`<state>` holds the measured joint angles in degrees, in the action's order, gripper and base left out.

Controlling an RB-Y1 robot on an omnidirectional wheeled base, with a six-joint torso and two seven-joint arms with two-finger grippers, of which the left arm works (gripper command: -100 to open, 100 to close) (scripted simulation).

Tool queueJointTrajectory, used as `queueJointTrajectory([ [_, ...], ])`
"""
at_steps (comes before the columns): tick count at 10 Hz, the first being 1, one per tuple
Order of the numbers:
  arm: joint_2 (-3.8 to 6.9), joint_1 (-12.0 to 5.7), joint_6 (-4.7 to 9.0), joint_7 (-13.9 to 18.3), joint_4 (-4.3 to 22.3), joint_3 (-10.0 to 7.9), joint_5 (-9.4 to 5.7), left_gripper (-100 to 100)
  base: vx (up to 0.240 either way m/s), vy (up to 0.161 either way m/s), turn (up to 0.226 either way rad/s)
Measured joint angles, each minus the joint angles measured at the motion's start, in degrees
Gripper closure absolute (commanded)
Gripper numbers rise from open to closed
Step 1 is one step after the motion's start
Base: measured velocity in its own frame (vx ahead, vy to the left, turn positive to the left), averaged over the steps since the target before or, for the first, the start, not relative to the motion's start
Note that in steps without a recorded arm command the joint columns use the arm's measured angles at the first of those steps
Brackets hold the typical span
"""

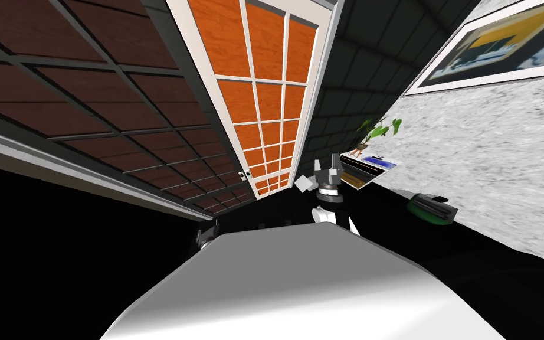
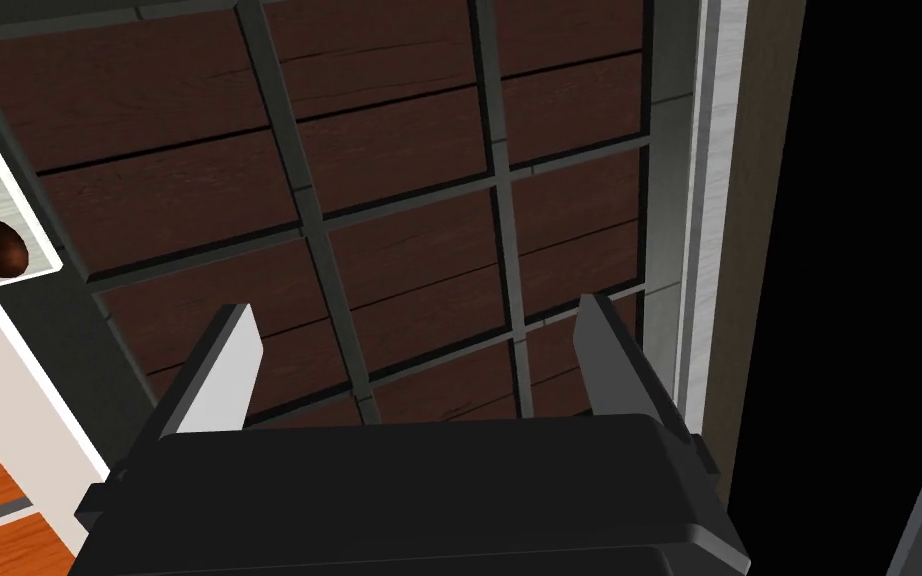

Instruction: Pull the door open

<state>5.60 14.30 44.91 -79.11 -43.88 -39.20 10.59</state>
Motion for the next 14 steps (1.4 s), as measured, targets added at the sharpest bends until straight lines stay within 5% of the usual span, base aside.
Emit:
queueJointTrajectory([
  [4, -0.38, -4.34, 1.46, -0.9, 2.91, -0.19, -0.41, -100, 0.16, 0.037, -0.111],
  [9, -2.77, -7.3, 0.98, -1.28, 0.44, 1.11, -0.05, -100, 0.176, 0.036, -0.122],
  [11, -2.95, -9.82, 2.11, -1.7, 2.12, 1.5, -0.03, -100, 0.175, 0.044, -0.104],
  [14, -4.15, -10.65, 0.27, -1.03, -1.97, 2.92, 0.51, -100, 0.169, 0.044, -0.097],
])
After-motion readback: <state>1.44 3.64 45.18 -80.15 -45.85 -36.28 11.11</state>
